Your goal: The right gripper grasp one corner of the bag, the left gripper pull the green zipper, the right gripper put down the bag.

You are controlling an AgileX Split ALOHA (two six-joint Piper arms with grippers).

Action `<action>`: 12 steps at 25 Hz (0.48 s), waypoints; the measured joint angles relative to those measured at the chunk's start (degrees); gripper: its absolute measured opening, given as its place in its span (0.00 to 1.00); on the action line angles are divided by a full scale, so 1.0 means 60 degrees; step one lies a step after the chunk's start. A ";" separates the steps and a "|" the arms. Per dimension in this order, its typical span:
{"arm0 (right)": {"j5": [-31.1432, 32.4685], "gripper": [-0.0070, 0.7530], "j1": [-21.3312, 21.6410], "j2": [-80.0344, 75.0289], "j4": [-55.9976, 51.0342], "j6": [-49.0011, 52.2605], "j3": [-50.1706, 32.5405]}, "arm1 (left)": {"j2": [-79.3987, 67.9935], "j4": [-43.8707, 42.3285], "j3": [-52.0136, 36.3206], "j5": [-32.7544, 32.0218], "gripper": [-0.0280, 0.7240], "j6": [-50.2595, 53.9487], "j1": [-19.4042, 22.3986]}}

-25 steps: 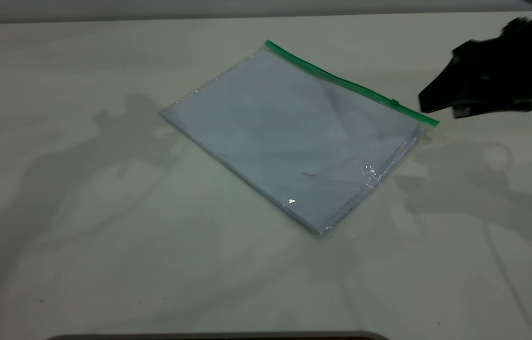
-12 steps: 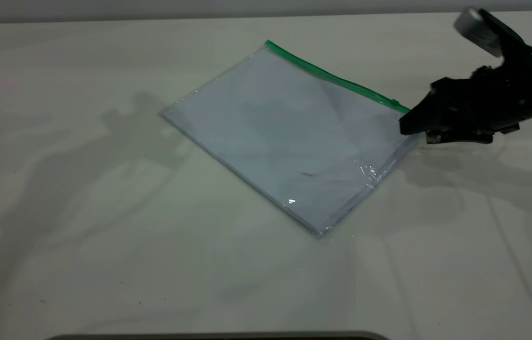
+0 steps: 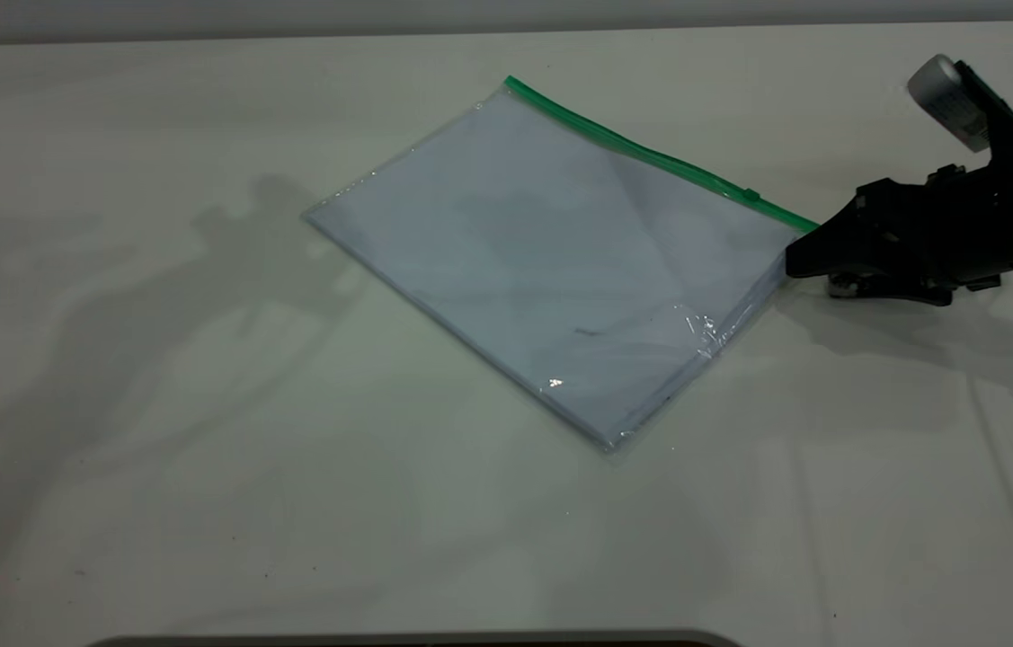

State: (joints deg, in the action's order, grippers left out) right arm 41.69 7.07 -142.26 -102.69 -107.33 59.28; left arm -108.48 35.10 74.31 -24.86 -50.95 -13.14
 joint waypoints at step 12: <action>0.1330 0.73 -0.0101 -0.0886 -0.0020 -0.0056 0.0992 | 0.0000 0.0000 0.0000 0.0039 0.79 0.0000 0.0000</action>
State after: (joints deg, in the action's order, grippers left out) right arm 49.67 6.47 -147.57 -102.81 -107.66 65.23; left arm -108.48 35.10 74.31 -24.63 -50.95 -13.14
